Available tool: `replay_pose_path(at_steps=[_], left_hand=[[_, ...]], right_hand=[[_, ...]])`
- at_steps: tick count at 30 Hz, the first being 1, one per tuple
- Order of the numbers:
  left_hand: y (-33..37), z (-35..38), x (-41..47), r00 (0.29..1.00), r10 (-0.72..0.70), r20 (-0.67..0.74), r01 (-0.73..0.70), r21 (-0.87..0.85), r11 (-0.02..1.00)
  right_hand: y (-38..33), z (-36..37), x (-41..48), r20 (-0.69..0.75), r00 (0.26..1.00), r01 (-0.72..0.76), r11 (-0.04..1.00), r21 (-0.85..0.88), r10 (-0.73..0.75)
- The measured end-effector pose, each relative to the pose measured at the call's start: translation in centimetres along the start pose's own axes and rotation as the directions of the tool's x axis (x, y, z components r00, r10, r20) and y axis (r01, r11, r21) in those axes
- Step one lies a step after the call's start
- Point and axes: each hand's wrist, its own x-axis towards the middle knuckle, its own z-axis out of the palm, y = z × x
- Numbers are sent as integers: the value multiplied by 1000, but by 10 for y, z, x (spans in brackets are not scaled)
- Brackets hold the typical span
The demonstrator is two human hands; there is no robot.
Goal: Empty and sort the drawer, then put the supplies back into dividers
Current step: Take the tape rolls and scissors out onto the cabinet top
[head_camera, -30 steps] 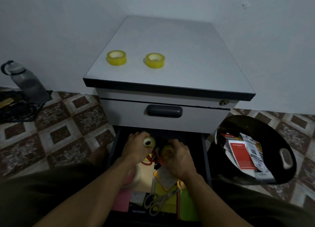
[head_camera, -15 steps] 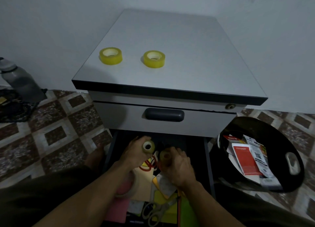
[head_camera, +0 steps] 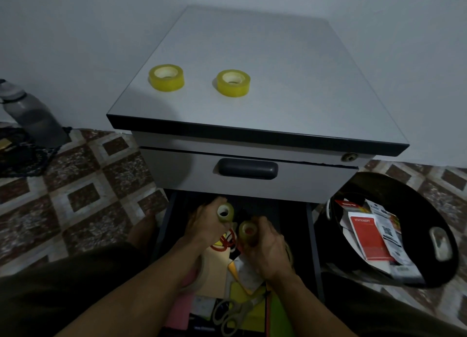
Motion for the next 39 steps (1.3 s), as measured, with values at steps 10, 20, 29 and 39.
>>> replay_pose_path(at_steps=[10,20,29,39], left_hand=[[1,-5,-14,998,54,-32,-53,28,998],[4,-50,-61,982,188,6,-185,-148,972],[12,-93,-114,955,295,14,-288,-184,940],[64,-165,-154,875,480,-67,-485,-133,864]], right_hand=[[-2,-3,-7,-55,998,32,996,84,-27],[-21,-18,-32,-119,993,43,987,155,-25],[-43,-48,-67,-165,984,107,965,238,-68],[-104,-116,-104,-162,962,253,937,242,-218]])
